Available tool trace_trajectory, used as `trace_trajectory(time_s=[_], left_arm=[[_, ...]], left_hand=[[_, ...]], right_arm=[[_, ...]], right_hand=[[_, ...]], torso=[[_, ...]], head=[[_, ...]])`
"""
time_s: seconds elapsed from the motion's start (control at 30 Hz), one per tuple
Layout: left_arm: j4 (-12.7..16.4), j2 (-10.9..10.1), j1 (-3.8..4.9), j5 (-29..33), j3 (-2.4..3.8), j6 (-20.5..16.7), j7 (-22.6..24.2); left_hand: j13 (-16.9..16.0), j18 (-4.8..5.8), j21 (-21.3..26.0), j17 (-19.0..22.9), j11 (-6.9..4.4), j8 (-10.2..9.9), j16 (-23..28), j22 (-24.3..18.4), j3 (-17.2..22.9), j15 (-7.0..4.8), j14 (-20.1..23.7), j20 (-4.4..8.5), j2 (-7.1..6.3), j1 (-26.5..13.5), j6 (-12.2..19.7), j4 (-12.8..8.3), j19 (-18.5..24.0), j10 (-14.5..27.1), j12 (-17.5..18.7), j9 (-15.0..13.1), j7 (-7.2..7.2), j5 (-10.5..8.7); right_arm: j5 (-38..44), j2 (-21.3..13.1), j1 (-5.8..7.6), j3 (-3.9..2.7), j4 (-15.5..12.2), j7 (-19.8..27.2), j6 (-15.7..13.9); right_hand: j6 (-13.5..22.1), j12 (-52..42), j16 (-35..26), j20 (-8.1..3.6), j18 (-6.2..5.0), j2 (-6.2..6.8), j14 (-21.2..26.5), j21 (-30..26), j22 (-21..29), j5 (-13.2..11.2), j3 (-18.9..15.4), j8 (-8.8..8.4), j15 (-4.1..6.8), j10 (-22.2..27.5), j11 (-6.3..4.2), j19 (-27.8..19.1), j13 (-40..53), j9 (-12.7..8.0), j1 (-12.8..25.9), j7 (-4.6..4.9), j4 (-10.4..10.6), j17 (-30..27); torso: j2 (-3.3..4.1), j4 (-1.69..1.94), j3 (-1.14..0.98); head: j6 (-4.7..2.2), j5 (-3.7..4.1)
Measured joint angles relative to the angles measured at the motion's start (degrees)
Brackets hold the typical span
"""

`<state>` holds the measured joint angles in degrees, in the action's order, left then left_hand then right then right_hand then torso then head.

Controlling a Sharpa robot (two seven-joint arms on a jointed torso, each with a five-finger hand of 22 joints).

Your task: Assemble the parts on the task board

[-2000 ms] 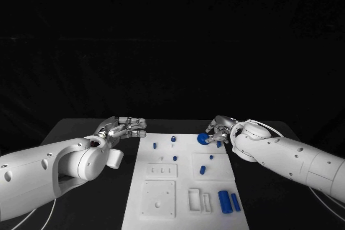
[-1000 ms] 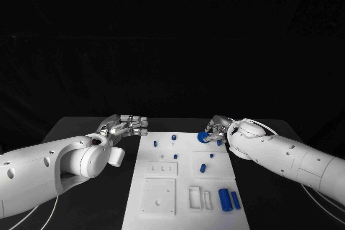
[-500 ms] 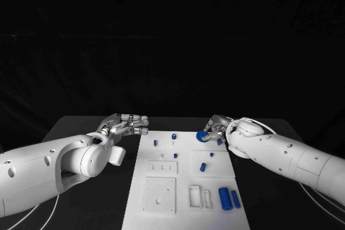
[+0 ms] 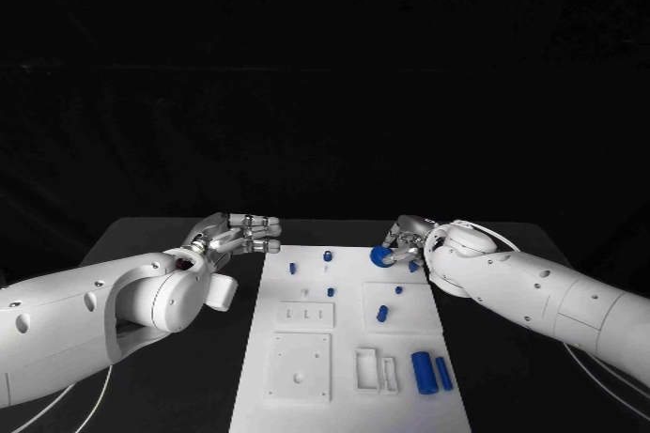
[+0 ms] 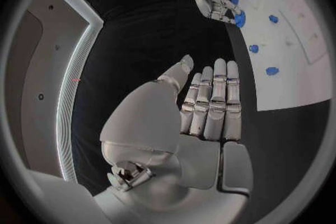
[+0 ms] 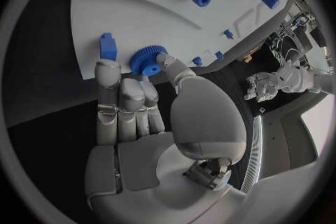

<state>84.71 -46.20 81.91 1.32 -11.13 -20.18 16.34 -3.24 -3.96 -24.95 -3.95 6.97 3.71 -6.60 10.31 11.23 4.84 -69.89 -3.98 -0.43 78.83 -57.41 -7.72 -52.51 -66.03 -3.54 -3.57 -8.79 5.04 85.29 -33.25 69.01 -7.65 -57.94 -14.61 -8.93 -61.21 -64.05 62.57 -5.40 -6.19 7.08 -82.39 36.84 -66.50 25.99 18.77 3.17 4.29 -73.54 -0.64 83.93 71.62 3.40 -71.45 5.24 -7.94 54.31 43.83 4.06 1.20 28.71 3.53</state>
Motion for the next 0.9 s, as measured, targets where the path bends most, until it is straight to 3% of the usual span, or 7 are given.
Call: trace_trajectory(time_s=[0.07, 0.23, 0.37, 0.7, 0.9], left_arm=[[0.0, 0.0, 0.00, 0.0, 0.00, 0.0, 0.0], [0.0, 0.0, 0.00, 0.0, 0.00, 0.0, 0.0], [0.0, 0.0, 0.00, -0.1, 0.00, 0.0, 0.0], [0.0, -0.1, 0.00, -0.1, 0.00, 0.0, -0.1], [0.0, -0.1, 0.00, -0.1, 0.00, 0.0, -0.1]], left_hand=[[0.0, 0.00, 0.0, 0.0, 0.00, 0.0, 0.0, 0.0, 0.0, 0.00, 0.0, 0.00, 0.00, 0.0, 0.0, 0.0, 0.0, 0.0, 0.0, 0.0, 0.00, 0.00], [0.0, 0.00, 0.0, 0.0, 0.00, 0.0, 0.0, 0.0, 0.0, 0.00, 0.0, 0.00, 0.00, 0.0, 0.0, 0.0, 0.0, 0.0, 0.0, 0.0, 0.00, 0.00], [0.0, 0.00, 0.0, 0.0, 0.00, 0.0, 0.0, -0.1, 0.0, 0.00, 0.0, 0.00, 0.00, 0.0, 0.0, 0.0, 0.0, 0.0, 0.0, 0.0, 0.00, 0.00], [0.0, 0.00, 0.0, 0.0, 0.00, 0.0, 0.0, -0.1, 0.0, 0.00, 0.0, 0.00, 0.00, 0.0, 0.2, 0.0, 0.0, 0.0, 0.0, 0.0, -0.21, 0.00], [0.0, 0.00, 0.0, 0.0, 0.00, 0.0, 0.0, -0.1, 0.0, 0.00, 0.0, 0.00, 0.00, 0.0, 0.2, 0.0, 0.0, 0.0, 0.0, 0.0, -0.21, 0.00]], right_arm=[[0.3, -0.1, -0.05, 0.03, -0.3, 0.0, 0.0], [1.6, -0.4, -0.16, 0.17, -1.2, -0.1, -0.2], [3.3, -0.5, -0.26, 0.32, -2.1, -0.3, -0.4], [6.6, -1.1, -0.53, 0.64, -4.2, -1.1, -1.4], [7.5, -2.0, -0.61, 0.67, -7.1, -1.6, -2.4]], right_hand=[[-0.6, 0.0, 0.0, 0.00, 0.02, 0.09, 0.0, 0.0, -0.2, 0.6, 2.3, 0.01, 0.00, -0.1, -0.08, 0.0, 0.1, 0.0, 0.8, -0.26, -0.9, 0.0], [-1.3, 0.0, 0.0, 0.00, 0.03, 0.17, 0.0, 0.0, -0.5, 0.3, 3.0, 0.22, 0.00, -0.1, -0.09, 0.0, 0.1, 0.0, 2.1, -0.90, -1.4, 0.0], [-2.3, 0.0, 0.0, 0.00, 0.03, 0.07, 0.0, 0.0, -0.6, -1.5, 0.9, 0.22, 0.00, -0.2, -0.19, 0.0, 0.1, 0.0, 2.3, -0.87, -0.4, 0.0], [-2.8, 0.0, 0.0, 0.00, 0.04, 0.42, 0.0, 0.0, -0.8, -2.5, -1.2, 0.22, 0.00, -0.2, -0.19, 0.0, 0.1, 0.3, 2.0, -0.70, 2.5, 0.0], [-3.1, 0.0, 0.0, -0.21, 0.06, 0.41, -0.2, 0.0, -0.9, -3.6, -1.8, 0.22, 0.17, -0.4, 0.01, 0.2, 0.1, 0.4, 2.0, -0.59, 3.6, 0.0]], torso=[[0.00, -0.01, -0.01], [-0.01, -0.02, -0.02], [-0.01, -0.01, -0.03], [-0.03, 0.03, -0.02], [-0.04, 0.01, -0.02]], head=[[0.01, 0.00], [0.01, 0.07], [0.01, 0.11], [-0.14, 0.10], [-0.25, -0.02]])
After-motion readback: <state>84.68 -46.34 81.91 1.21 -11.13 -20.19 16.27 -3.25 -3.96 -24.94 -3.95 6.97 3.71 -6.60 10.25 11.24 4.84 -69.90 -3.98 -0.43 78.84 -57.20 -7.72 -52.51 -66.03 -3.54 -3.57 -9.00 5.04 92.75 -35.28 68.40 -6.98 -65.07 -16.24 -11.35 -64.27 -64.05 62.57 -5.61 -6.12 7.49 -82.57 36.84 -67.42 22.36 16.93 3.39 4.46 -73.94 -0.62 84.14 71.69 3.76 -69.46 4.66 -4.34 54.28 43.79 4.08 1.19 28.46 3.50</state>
